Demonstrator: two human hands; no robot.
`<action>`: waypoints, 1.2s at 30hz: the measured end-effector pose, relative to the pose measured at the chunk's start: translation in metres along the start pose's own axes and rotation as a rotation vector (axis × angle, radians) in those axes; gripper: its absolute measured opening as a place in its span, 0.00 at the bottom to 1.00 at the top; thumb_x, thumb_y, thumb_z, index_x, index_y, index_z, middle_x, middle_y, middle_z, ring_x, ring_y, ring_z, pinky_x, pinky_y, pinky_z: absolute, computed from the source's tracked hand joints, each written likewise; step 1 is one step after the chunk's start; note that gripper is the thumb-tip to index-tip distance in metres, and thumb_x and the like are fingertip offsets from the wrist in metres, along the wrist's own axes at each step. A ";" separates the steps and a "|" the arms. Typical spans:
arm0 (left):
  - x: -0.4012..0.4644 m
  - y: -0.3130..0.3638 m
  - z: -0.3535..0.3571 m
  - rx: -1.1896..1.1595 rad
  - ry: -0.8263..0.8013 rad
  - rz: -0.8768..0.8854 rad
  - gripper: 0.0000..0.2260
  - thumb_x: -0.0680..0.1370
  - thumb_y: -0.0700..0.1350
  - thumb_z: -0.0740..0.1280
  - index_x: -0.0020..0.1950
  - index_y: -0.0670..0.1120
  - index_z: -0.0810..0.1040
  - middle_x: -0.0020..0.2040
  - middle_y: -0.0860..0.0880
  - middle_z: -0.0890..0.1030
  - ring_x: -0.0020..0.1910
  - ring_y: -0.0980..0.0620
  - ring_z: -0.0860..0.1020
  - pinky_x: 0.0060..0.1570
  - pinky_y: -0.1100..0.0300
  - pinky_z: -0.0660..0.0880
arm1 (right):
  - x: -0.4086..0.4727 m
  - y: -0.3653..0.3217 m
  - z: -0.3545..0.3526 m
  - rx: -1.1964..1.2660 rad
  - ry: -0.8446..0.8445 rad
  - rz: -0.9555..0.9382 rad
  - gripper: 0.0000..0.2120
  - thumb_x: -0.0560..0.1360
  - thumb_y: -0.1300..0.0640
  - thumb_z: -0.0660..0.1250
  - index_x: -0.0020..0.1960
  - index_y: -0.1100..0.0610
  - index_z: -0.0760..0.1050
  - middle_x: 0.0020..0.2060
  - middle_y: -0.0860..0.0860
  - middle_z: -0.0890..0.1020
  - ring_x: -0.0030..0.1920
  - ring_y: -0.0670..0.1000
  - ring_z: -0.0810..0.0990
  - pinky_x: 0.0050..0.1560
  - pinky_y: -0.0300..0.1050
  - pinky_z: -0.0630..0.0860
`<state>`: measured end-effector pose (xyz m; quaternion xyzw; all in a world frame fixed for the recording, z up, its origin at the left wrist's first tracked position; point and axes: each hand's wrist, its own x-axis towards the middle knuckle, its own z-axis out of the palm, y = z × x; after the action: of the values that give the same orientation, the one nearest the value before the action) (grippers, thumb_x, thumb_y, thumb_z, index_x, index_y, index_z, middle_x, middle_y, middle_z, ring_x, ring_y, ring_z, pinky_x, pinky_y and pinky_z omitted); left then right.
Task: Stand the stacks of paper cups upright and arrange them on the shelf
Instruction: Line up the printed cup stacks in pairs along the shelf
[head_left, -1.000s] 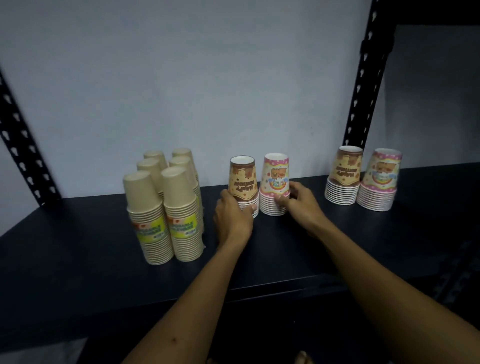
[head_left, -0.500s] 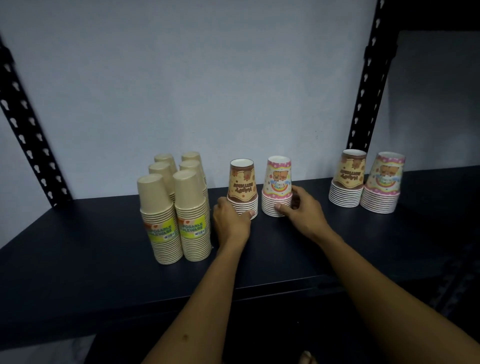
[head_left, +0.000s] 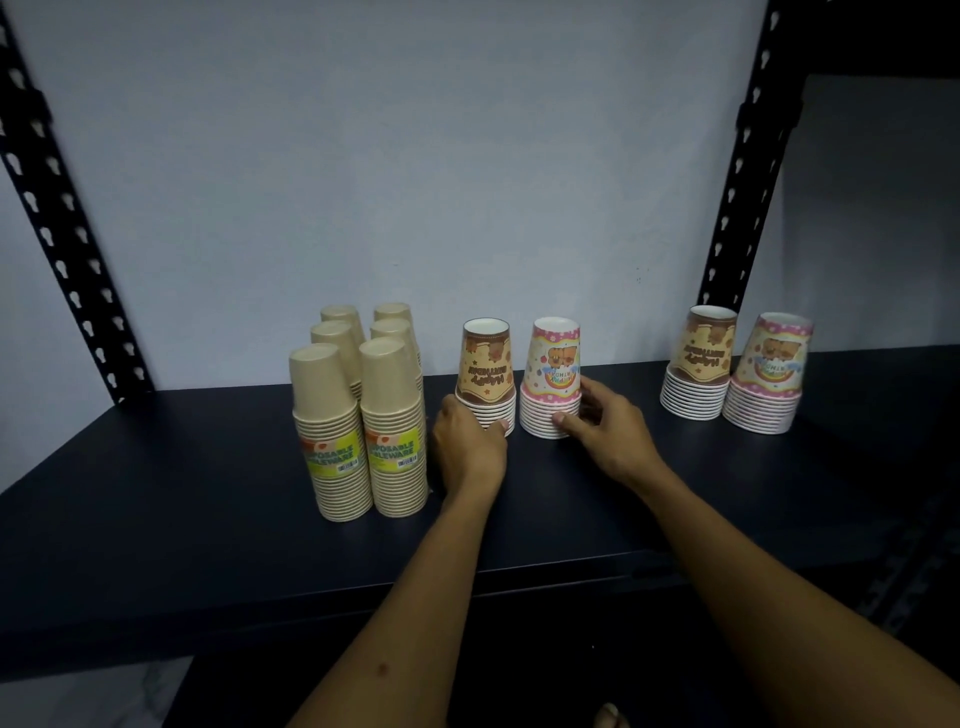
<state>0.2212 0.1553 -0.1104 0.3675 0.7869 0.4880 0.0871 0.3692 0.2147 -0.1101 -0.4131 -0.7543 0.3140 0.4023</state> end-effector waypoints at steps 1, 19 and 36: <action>0.000 0.000 0.000 -0.003 -0.001 -0.002 0.23 0.73 0.43 0.73 0.64 0.42 0.70 0.63 0.44 0.76 0.64 0.44 0.74 0.58 0.53 0.73 | -0.001 -0.001 0.000 0.005 -0.002 -0.003 0.28 0.74 0.59 0.70 0.72 0.54 0.67 0.65 0.52 0.77 0.57 0.41 0.73 0.56 0.36 0.69; 0.002 -0.006 0.004 0.007 0.003 0.040 0.22 0.74 0.42 0.72 0.65 0.41 0.71 0.63 0.43 0.77 0.63 0.44 0.74 0.58 0.53 0.72 | -0.001 0.000 -0.001 -0.008 -0.035 -0.020 0.28 0.75 0.59 0.70 0.72 0.53 0.67 0.64 0.50 0.78 0.52 0.36 0.73 0.43 0.22 0.69; -0.008 -0.002 -0.004 0.128 -0.063 -0.007 0.30 0.74 0.40 0.71 0.72 0.37 0.62 0.68 0.40 0.72 0.66 0.41 0.72 0.61 0.50 0.73 | -0.003 0.004 -0.002 -0.093 -0.045 0.071 0.29 0.74 0.52 0.70 0.72 0.54 0.65 0.68 0.51 0.75 0.66 0.52 0.73 0.61 0.44 0.70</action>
<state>0.2236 0.1468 -0.1112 0.3846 0.8147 0.4245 0.0898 0.3732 0.2138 -0.1133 -0.4505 -0.7619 0.3018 0.3542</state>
